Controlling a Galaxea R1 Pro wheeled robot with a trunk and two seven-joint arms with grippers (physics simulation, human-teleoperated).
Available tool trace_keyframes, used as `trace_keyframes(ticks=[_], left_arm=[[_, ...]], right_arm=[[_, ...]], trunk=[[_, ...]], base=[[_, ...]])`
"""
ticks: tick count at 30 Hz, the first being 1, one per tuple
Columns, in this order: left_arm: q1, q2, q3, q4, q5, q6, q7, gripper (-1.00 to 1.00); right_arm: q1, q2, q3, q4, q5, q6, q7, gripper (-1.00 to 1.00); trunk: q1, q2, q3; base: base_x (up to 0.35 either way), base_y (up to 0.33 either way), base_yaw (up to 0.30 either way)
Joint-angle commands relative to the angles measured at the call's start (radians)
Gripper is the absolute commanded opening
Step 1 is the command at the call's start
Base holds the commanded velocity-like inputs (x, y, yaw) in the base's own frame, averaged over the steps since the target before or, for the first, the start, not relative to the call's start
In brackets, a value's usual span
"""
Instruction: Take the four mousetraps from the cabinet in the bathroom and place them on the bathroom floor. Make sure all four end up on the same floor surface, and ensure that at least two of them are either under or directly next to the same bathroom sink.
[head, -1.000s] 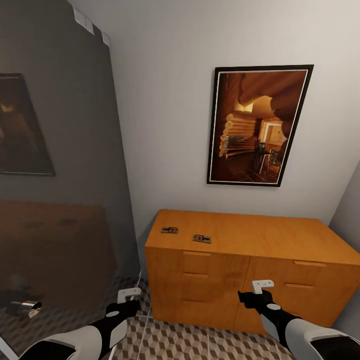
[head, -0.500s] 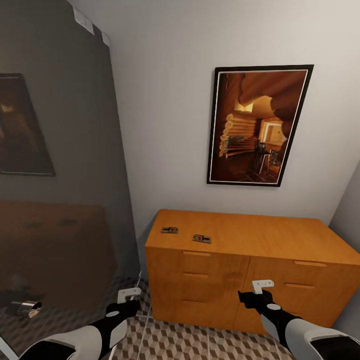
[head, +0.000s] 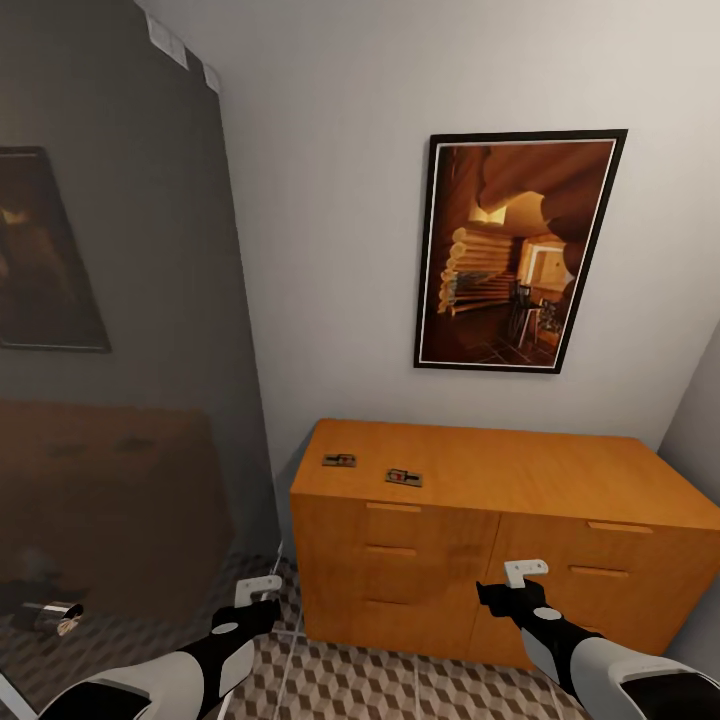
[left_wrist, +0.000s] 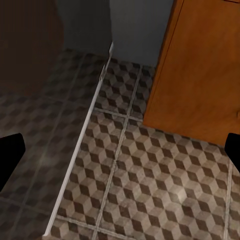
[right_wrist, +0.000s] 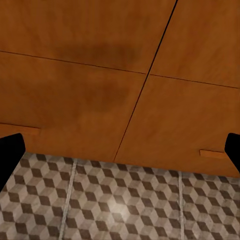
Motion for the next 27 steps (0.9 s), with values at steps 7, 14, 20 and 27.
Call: trace_keyframes(ticks=[7,14,20,27], left_arm=[[0.0,0.0,0.0,-0.001,0.001,0.001,0.0,1.0],[0.0,0.0,0.0,-0.002,0.001,0.001,0.002,1.0],[0.0,0.0,0.0,-0.003,0.001,0.0,0.003,1.0],[0.0,0.0,0.0,-0.003,0.001,0.0,0.003,1.0]], right_arm=[[0.0,0.0,0.0,0.0,0.0,0.0,0.0,1.0],[0.0,0.0,0.0,0.0,0.0,0.0,0.0,1.0],[0.0,0.0,0.001,-0.001,0.0,0.001,0.004,1.0],[0.0,0.0,0.002,-0.004,0.002,0.001,0.005,1.0]], trunk=[[0.0,0.0,0.0],[0.0,0.0,0.0],[0.0,0.0,0.0],[0.0,0.0,0.0]], base=[[0.0,0.0,0.0],[0.0,0.0,0.0],[0.0,0.0,0.0],[0.0,0.0,0.0]])
